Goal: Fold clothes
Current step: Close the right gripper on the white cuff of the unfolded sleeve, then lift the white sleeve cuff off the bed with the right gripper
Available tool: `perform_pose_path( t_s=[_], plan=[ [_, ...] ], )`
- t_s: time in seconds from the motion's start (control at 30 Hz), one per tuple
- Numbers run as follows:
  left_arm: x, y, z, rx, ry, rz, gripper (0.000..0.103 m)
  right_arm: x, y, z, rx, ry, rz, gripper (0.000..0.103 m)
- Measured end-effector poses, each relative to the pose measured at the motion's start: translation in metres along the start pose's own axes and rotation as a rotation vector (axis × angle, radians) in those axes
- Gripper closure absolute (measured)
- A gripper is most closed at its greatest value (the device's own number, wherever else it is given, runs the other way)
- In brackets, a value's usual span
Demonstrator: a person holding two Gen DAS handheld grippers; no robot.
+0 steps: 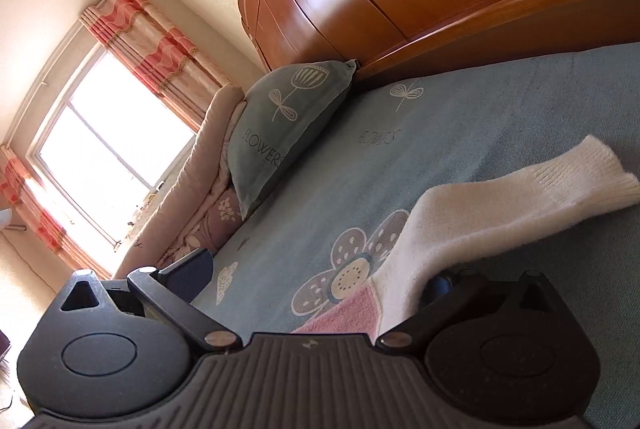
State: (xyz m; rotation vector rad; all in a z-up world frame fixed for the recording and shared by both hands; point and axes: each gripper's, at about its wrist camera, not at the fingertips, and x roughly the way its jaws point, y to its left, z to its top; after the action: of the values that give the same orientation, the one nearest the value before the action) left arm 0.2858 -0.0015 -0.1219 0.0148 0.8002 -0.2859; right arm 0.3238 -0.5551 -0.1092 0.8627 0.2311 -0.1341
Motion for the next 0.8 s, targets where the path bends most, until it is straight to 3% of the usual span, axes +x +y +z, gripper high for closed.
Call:
perform_pose_path(
  t_s=[0.47, 0.7, 0.8],
  plan=[
    [-0.013, 0.005, 0.006, -0.023, 0.013, -0.048, 0.001, 0.005, 0.063, -0.014, -0.013, 0.084, 0.136, 0.0],
    [-0.024, 0.003, 0.009, 0.047, -0.001, 0.008, 0.001, 0.015, 0.1, -0.032, -0.036, 0.135, 0.176, 0.0],
    [-0.03, 0.004, 0.009, 0.059, -0.008, -0.047, 0.001, 0.02, 0.118, -0.041, -0.048, 0.16, 0.191, 0.0]
  ],
)
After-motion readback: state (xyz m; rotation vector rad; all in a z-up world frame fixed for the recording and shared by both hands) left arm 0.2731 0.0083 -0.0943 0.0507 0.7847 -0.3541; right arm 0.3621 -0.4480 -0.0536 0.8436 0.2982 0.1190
